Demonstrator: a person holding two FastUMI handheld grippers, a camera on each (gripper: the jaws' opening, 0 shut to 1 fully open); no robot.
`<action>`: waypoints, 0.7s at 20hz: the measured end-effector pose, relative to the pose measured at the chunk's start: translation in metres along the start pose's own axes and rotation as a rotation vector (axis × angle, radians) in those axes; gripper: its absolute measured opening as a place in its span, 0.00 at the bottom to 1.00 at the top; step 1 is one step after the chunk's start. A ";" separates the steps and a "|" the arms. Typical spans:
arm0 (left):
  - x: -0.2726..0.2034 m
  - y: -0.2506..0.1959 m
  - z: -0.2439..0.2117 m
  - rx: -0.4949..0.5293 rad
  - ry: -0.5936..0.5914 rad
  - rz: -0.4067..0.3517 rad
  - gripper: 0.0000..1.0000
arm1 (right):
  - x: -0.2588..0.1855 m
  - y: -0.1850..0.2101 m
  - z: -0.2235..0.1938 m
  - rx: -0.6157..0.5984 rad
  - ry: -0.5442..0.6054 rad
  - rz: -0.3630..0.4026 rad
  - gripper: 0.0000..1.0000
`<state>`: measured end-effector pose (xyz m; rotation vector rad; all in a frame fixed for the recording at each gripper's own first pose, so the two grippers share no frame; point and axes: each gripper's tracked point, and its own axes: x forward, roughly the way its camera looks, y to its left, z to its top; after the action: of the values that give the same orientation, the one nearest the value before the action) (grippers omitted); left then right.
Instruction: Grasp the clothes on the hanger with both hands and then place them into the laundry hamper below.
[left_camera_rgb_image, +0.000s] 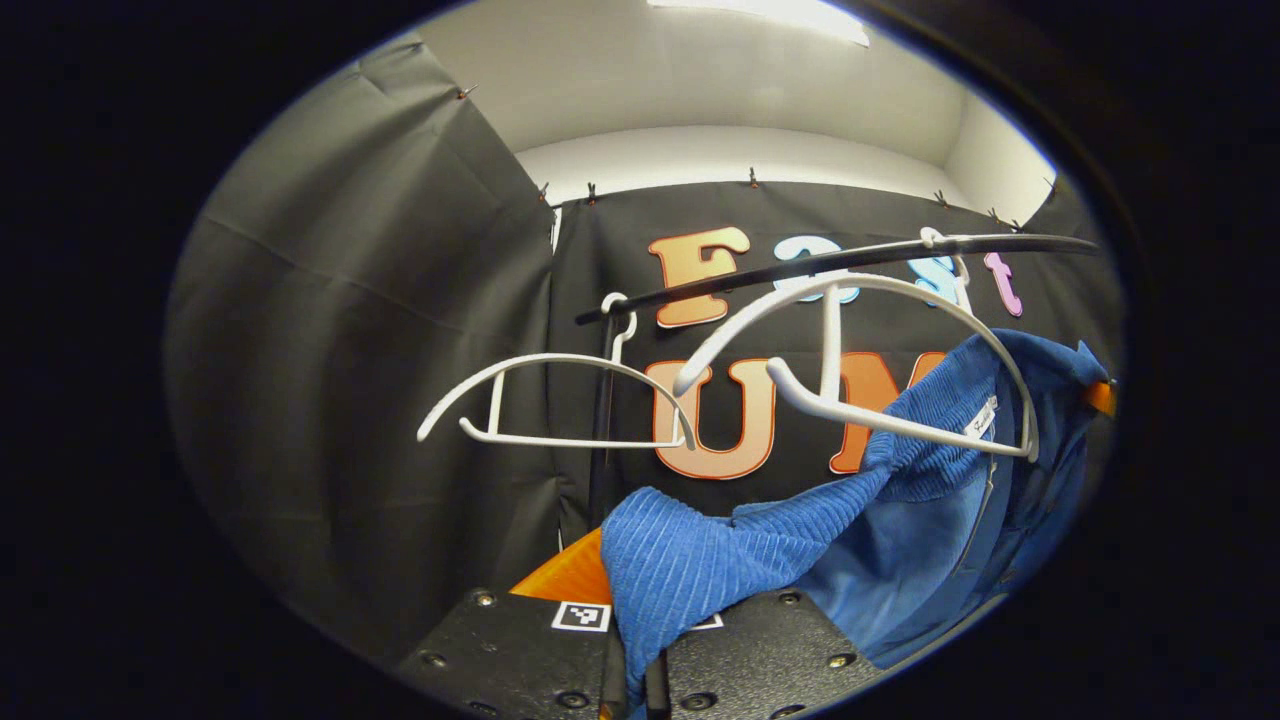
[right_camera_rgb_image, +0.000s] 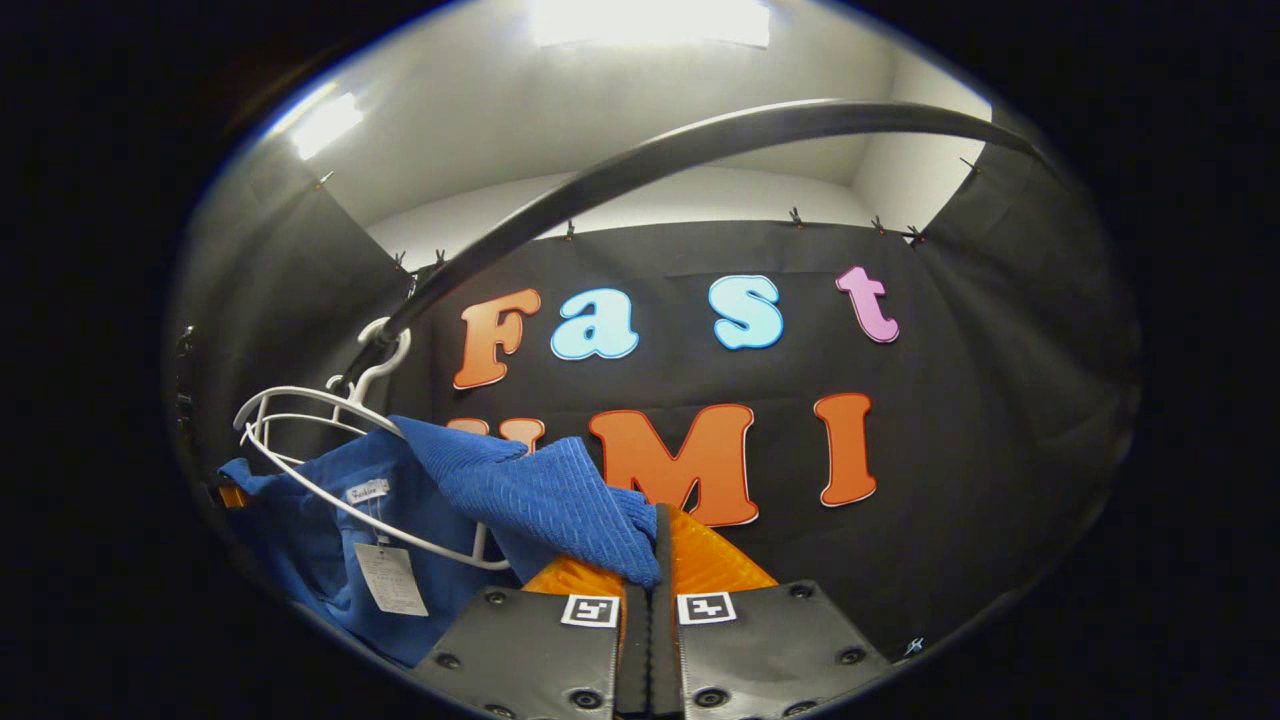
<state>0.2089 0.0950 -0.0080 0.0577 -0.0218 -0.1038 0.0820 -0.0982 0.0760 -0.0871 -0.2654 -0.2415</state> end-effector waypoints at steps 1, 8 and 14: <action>-0.001 -0.004 0.003 -0.002 -0.004 -0.004 0.08 | 0.005 -0.008 -0.003 -0.005 -0.001 -0.015 0.08; -0.002 -0.040 -0.036 -0.025 0.072 -0.042 0.08 | 0.028 -0.048 -0.041 -0.079 0.089 -0.103 0.08; -0.005 -0.072 -0.074 -0.048 0.140 -0.084 0.08 | 0.020 -0.076 -0.070 -0.107 0.155 -0.153 0.08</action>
<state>0.1979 0.0282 -0.0866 0.0174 0.1228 -0.1840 0.0997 -0.1849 0.0183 -0.1536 -0.1043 -0.4126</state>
